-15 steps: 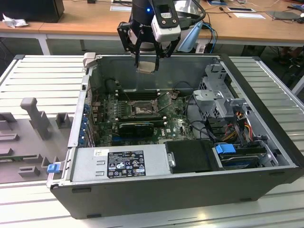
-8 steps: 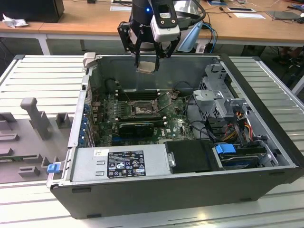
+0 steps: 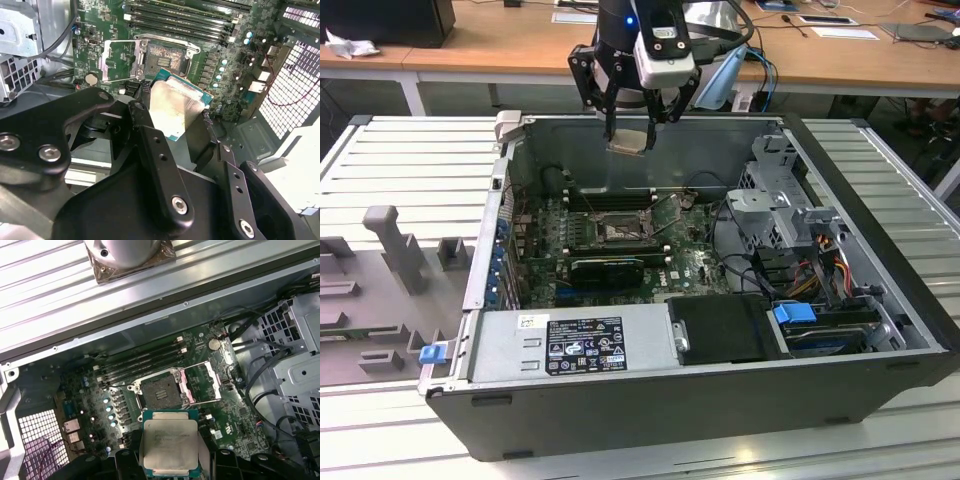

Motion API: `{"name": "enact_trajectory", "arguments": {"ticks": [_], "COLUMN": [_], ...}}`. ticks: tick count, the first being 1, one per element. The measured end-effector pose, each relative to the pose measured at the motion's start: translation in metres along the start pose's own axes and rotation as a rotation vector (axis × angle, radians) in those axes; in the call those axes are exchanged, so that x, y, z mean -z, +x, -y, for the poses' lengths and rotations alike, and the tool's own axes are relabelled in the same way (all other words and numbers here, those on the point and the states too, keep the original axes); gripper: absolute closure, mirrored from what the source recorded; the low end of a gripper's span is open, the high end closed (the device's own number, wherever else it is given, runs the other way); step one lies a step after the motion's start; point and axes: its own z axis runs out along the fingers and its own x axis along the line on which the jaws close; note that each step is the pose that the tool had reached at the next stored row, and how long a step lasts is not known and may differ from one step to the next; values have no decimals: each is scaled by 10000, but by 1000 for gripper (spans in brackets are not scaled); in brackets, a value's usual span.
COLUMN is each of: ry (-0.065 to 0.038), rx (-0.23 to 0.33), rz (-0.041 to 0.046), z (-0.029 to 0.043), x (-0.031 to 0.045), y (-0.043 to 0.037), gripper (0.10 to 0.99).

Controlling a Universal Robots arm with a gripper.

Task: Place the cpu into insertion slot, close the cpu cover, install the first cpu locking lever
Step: 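Place the cpu into insertion slot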

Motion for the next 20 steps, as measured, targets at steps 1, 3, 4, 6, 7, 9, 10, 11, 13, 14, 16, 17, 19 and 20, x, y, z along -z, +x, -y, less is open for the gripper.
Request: {"name": "enact_trajectory", "arguments": {"ticks": [1,3,4,6,7,9,10,11,13,14,16,17,19,20], "ry": [-1,-2,-4,-4,-5,-6,-8,-8,-10,-11,-12,-13,-14,-15], "rx": [-35,-113,-159,-231,-266,-342,-394,-422,-495,-532,-605,-642,-719,-752], "rz": [3,10,15,21,24,31,36,38,45,48,55,58,65,68], "z": [0,0,0,0,0,0,0,0,0,0,0,0,0,0], "x": [0,0,0,0,0,0,0,0,0,0,0,0,0,0], "y": [0,0,0,0,0,0,0,0,0,0,0,0,0,0], "gripper": [561,561,561,561,561,561,561,561,561,561,561,561,561,561]}}
